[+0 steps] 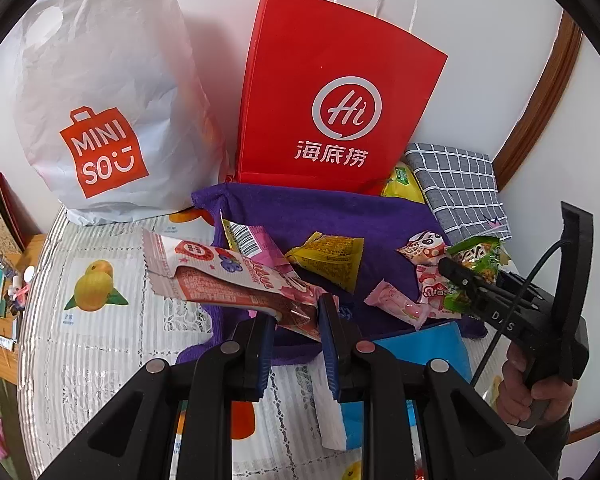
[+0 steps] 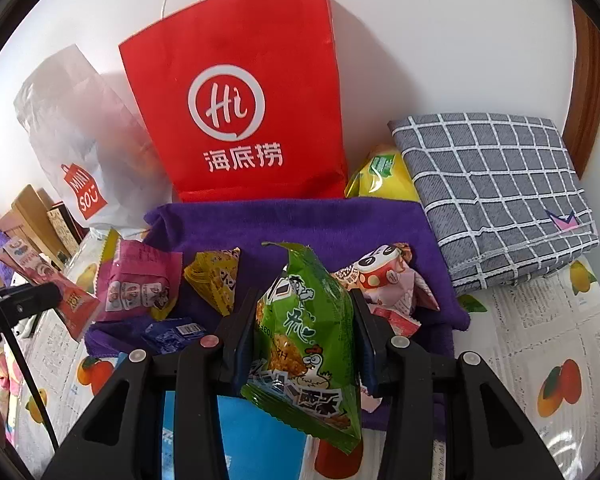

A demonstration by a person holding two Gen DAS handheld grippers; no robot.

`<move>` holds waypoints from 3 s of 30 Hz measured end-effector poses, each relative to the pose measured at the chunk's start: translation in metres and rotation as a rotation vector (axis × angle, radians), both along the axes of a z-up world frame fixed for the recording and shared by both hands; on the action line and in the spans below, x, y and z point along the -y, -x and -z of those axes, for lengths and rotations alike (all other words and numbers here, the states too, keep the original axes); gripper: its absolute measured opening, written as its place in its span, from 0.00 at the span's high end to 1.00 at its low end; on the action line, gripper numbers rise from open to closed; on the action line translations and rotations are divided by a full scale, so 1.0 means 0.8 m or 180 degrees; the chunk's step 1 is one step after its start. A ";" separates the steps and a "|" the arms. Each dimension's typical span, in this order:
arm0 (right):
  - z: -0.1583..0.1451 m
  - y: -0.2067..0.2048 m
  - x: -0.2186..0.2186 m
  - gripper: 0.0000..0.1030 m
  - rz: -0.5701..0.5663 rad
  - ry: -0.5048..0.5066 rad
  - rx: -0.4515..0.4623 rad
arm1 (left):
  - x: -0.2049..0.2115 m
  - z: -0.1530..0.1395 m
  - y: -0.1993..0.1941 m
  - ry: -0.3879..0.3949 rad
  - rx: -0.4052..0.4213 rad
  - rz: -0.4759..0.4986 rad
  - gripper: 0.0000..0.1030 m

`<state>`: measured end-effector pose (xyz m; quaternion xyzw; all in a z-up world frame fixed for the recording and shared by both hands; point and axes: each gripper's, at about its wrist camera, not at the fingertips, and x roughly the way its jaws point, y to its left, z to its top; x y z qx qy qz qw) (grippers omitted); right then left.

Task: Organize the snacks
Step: 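Hold both snacks over the purple towel and position them above it, then lower both snacks onto the purple towel and open both tools, then move the right tool to the pink-white packet beside the tissue pack and grasp it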

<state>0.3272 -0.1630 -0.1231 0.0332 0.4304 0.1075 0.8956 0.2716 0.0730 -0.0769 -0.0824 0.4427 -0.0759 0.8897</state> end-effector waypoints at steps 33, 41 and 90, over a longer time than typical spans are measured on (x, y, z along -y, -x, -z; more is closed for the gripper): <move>0.046 -0.023 -0.007 0.54 -0.0059 0.0053 -0.0345 | 0.036 0.021 -0.049 -0.0068 -0.0155 0.0131 0.80; 0.035 -0.017 -0.003 0.48 0.0000 -0.0023 -0.0244 | 0.040 0.037 -0.059 -0.0086 -0.0250 0.0132 0.79; -0.051 0.121 0.035 0.46 0.0329 0.0121 0.0015 | 0.049 -0.010 0.039 -0.0047 0.0001 0.0193 0.36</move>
